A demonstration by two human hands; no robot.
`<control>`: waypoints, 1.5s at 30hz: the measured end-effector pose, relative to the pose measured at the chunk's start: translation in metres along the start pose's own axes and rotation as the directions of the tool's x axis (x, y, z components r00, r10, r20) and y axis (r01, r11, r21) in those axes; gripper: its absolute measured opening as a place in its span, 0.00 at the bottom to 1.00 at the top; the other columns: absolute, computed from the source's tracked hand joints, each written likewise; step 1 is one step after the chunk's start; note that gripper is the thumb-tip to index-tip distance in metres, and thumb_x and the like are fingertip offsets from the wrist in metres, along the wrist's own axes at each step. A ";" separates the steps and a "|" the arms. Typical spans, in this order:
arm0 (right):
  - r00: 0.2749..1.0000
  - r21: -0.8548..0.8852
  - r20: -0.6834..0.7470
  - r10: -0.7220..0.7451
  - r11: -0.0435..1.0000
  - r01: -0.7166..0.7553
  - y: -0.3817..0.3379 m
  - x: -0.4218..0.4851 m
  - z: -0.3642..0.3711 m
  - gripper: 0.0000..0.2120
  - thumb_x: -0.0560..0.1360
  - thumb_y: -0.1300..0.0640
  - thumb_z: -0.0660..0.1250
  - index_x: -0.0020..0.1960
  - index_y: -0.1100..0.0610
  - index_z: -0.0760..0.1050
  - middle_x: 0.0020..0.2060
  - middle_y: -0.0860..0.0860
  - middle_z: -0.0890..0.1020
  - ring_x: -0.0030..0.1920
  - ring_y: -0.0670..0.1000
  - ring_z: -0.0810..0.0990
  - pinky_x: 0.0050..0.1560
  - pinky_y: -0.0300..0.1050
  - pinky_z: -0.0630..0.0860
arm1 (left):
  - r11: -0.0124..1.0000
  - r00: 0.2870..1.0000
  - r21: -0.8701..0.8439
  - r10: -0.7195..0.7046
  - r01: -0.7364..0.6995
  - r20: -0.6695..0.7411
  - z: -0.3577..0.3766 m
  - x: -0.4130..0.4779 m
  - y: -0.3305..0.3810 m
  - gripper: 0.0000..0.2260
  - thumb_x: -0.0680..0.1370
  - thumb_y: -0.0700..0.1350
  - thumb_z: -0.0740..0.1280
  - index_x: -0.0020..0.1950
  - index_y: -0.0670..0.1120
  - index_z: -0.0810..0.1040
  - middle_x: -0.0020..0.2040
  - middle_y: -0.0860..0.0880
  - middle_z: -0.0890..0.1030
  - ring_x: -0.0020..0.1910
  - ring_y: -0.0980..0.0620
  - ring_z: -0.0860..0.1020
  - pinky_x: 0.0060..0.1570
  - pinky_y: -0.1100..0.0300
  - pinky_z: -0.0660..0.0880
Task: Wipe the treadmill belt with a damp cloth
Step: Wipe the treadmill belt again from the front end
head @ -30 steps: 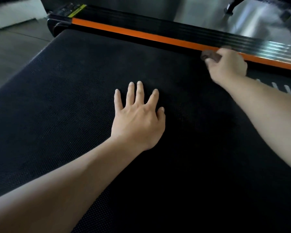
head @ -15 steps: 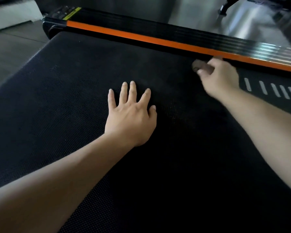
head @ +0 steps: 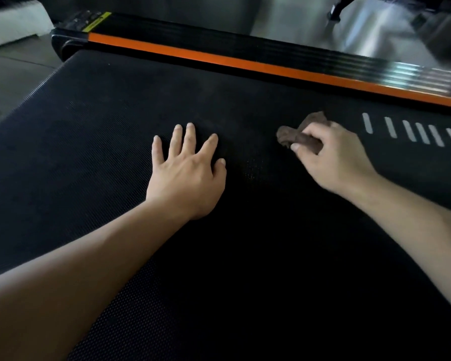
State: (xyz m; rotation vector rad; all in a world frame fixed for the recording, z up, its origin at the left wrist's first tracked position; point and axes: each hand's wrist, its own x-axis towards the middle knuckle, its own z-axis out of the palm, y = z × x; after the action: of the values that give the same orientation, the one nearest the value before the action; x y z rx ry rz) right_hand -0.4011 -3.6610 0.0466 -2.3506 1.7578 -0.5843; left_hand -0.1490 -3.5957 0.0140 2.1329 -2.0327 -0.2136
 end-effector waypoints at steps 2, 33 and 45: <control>0.998 -0.105 -0.046 0.032 0.994 -0.037 0.015 0.008 -0.008 0.08 0.77 0.45 0.69 0.50 0.49 0.79 0.42 0.50 0.76 0.46 0.58 0.77 0.54 0.54 0.74 | 1.000 1.000 -0.001 -0.003 0.003 0.005 0.000 0.000 0.000 0.27 0.84 0.60 0.48 0.83 0.56 0.55 0.85 0.43 0.49 0.84 0.45 0.42 0.79 0.38 0.39; 0.992 0.009 -0.092 0.085 0.996 -0.085 -0.026 -0.131 -0.014 0.08 0.78 0.45 0.67 0.48 0.49 0.76 0.43 0.49 0.75 0.47 0.57 0.79 0.52 0.54 0.73 | 0.999 0.992 -0.013 0.047 -0.046 0.119 -0.009 -0.147 0.030 0.31 0.81 0.66 0.44 0.84 0.59 0.51 0.85 0.48 0.45 0.83 0.48 0.39 0.79 0.40 0.34; 1.000 0.012 0.010 -0.024 1.000 0.024 -0.022 -0.182 -0.026 0.10 0.75 0.41 0.65 0.47 0.47 0.77 0.44 0.49 0.80 0.49 0.55 0.79 0.53 0.52 0.68 | 0.998 0.996 0.000 0.056 -0.056 0.071 -0.001 -0.145 0.030 0.29 0.83 0.62 0.50 0.83 0.56 0.55 0.85 0.45 0.48 0.84 0.46 0.41 0.79 0.38 0.37</control>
State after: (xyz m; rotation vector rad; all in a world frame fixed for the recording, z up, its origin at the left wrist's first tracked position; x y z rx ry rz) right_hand -0.4352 -3.4788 0.0386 -2.3656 1.7192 -0.5841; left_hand -0.1852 -3.4520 0.0181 2.0951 -2.1300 -0.2830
